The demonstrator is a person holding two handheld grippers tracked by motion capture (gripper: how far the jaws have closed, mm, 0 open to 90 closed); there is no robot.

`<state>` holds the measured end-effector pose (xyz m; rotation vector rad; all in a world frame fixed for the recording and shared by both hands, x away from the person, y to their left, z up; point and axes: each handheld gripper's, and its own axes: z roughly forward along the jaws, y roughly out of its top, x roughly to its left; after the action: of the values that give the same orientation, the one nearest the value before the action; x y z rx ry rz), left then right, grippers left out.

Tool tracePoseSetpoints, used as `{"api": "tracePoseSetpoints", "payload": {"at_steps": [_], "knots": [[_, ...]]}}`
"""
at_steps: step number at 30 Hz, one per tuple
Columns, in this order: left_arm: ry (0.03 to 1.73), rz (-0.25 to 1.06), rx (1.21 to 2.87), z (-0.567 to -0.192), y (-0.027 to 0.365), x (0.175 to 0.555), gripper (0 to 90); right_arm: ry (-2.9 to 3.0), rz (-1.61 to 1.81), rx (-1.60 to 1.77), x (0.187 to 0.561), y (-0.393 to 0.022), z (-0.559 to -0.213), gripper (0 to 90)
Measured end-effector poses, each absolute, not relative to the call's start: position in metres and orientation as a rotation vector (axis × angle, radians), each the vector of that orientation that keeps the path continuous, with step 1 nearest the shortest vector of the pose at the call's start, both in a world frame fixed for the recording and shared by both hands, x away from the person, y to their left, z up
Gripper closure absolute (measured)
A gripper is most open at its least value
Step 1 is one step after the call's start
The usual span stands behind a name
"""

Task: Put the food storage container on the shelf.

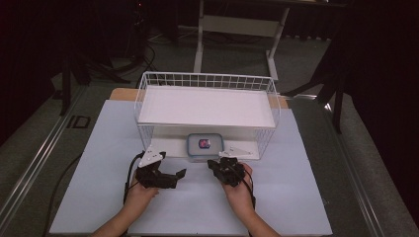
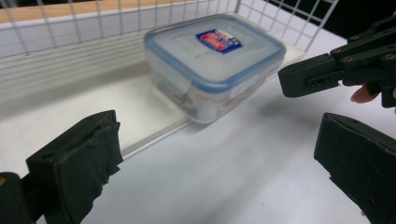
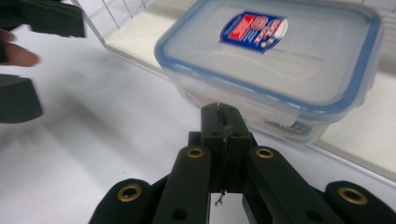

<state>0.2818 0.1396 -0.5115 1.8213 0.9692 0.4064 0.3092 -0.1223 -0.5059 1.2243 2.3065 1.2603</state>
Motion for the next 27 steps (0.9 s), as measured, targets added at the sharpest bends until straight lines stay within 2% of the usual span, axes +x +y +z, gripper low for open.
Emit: {"api": "tracePoseSetpoints", "payload": {"at_steps": [9, 27], "knots": [[0.980, 0.471, 1.783, -0.518, 0.141, 0.277, 1.4, 2.310, 1.233, 1.218, 0.321, -0.111, -0.512, 90.0], [0.978, 0.442, 1.790, -0.523, 0.139, 0.278, 1.5, 2.231, 1.230, 1.297, 0.348, -0.102, -0.516, 89.9]]}}
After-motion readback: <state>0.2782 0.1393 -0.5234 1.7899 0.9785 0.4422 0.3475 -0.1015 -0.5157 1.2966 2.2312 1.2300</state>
